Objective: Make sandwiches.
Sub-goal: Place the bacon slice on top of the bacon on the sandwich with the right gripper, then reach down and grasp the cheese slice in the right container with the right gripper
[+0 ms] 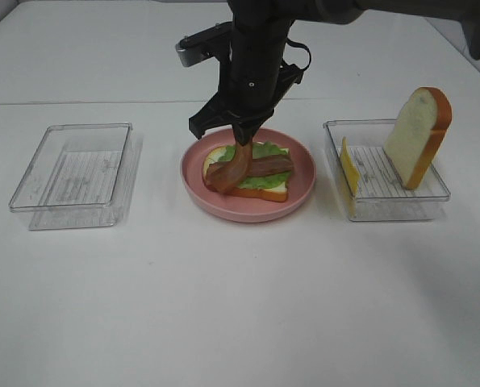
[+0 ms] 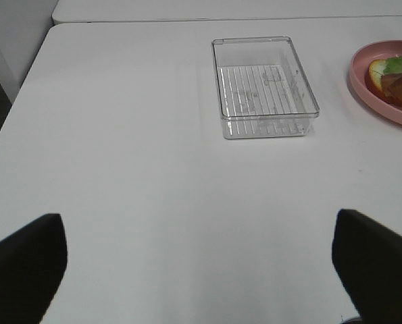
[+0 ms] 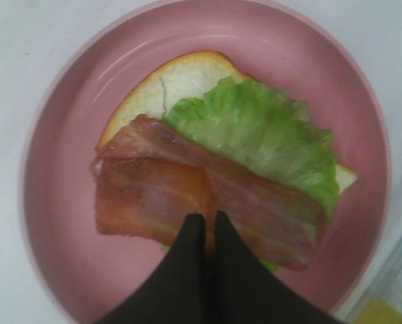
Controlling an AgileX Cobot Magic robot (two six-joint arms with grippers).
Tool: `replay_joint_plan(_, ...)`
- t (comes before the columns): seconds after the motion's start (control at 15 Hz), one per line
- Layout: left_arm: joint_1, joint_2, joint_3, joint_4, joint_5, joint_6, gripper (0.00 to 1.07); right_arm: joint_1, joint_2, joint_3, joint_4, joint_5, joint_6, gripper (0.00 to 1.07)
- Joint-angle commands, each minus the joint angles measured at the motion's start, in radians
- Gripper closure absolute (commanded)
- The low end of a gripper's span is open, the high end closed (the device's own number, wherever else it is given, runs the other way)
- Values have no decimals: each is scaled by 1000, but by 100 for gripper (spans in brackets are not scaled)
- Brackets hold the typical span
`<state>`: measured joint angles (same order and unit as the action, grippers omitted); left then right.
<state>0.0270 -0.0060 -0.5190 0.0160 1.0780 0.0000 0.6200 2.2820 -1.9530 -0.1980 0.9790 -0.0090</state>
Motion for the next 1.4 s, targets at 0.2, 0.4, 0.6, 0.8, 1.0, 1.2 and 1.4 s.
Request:
replay_joint_plan(0.2, 3, -15, 3, 0, -9, 0, 4, -4, 5, -5, -68, -48, -5, 107)
replay_joint_plan(0.4, 3, -15, 3, 0, -9, 0, 4, -4, 7, -5, -70, -46, -6, 107)
replay_joint_plan(0.6, 3, -15, 3, 0, -9, 0, 4, -4, 9, -5, -85, -46, 15, 43)
replay_joint_plan(0.8, 3, -15, 3, 0, -9, 0, 4, -4, 9, -5, -121, -38, 22, 12)
replay_joint_plan(1.0, 3, -15, 3, 0, -9, 0, 4, -4, 4, -5, -145, -17, 64, 12)
replay_joint_plan(1.2, 3, -15, 3, 0, -9, 0, 4, -4, -62, -7, -153, 45, 65, 12)
replay_joint_plan(1.4, 3, -15, 3, 0, -9, 0, 4, -4, -155, -7, -167, 96, 65, 12)
